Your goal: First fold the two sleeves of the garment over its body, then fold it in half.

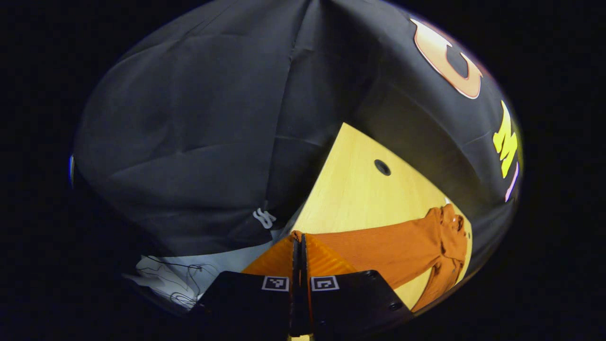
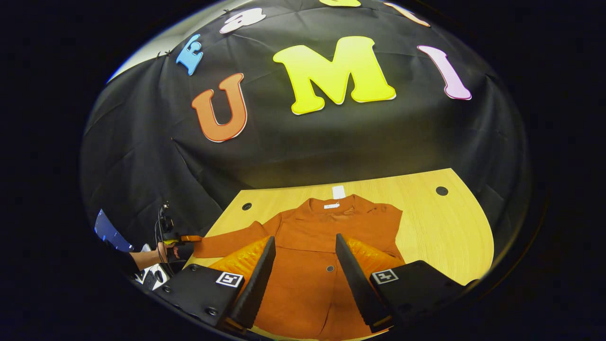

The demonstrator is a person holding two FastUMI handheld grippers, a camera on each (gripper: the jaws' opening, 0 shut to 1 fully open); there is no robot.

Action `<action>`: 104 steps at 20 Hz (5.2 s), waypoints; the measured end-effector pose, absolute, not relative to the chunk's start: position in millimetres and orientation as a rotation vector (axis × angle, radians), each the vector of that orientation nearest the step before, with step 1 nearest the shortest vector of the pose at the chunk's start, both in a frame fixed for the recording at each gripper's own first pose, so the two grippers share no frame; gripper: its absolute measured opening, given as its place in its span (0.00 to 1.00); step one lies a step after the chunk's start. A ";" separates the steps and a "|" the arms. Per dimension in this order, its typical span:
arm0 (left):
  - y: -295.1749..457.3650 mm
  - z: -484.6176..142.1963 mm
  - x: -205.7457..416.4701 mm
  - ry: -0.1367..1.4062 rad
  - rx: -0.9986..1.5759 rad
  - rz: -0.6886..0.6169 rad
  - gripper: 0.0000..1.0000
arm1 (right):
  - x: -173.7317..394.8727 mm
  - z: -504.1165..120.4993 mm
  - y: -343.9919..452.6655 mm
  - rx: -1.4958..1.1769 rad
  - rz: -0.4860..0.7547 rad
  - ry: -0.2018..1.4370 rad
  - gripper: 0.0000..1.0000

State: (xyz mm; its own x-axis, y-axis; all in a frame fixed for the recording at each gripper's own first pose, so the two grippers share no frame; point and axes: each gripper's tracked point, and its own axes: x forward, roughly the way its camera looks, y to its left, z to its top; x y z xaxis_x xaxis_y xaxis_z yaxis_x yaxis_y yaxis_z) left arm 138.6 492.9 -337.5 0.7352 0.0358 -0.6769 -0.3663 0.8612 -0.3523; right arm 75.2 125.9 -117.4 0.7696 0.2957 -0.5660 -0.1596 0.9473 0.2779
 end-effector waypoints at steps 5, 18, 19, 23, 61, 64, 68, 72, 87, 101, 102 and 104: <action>445.2 -249.1 156.5 0.620 -0.484 0.156 0.00 | 66.5 -107.2 114.8 0.259 0.272 0.618 0.83; 130.7 -77.4 226.7 0.579 -0.262 -0.160 0.02 | 25.5 -57.5 11.5 0.327 0.264 0.456 0.83; 104.8 -82.6 232.6 0.594 -0.244 -0.191 0.02 | 22.8 -54.1 -3.9 0.323 0.246 0.445 0.83; 1.2 -106.2 243.2 0.656 -0.218 -0.316 0.02 | 12.7 -51.4 -64.5 0.317 0.149 0.424 0.83; -108.8 -7.1 158.5 0.197 -0.029 -0.111 0.98 | 15.4 -31.7 -75.0 0.187 0.170 0.356 0.89; -53.4 52.4 116.0 0.058 -0.030 0.004 0.98 | 12.7 -23.2 -36.9 0.160 0.211 0.312 0.91; -26.2 82.6 79.3 -0.012 -0.007 0.081 0.97 | 3.0 -26.2 0.6 0.141 0.245 0.307 0.96; 15.4 71.1 53.5 -0.013 0.016 0.089 0.98 | -5.3 -31.5 17.8 0.129 0.245 0.320 0.96; 63.2 -207.5 -63.1 0.751 -0.403 -0.199 0.99 | -103.0 -215.3 -85.6 0.120 0.089 0.768 0.97; 63.5 -281.5 -104.6 1.078 -0.675 -0.243 0.91 | -152.9 -331.5 -116.5 0.147 0.044 1.046 0.94; 64.5 -282.6 -103.4 1.086 -0.678 -0.233 0.82 | -151.0 -337.5 -112.3 0.142 0.056 1.057 0.94; 65.4 -287.1 -102.9 1.106 -0.667 -0.208 0.69 | -151.8 -347.6 -108.0 0.141 0.066 1.085 0.94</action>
State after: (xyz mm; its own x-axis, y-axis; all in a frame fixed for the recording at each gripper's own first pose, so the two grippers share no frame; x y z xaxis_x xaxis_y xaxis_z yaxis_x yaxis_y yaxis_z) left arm -102.9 65.4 -287.1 0.4517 -0.4731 -0.7564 -0.1657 0.7885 -0.5922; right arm -151.8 -108.0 -347.6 0.4662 0.1228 -0.8761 0.0155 0.9890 0.1469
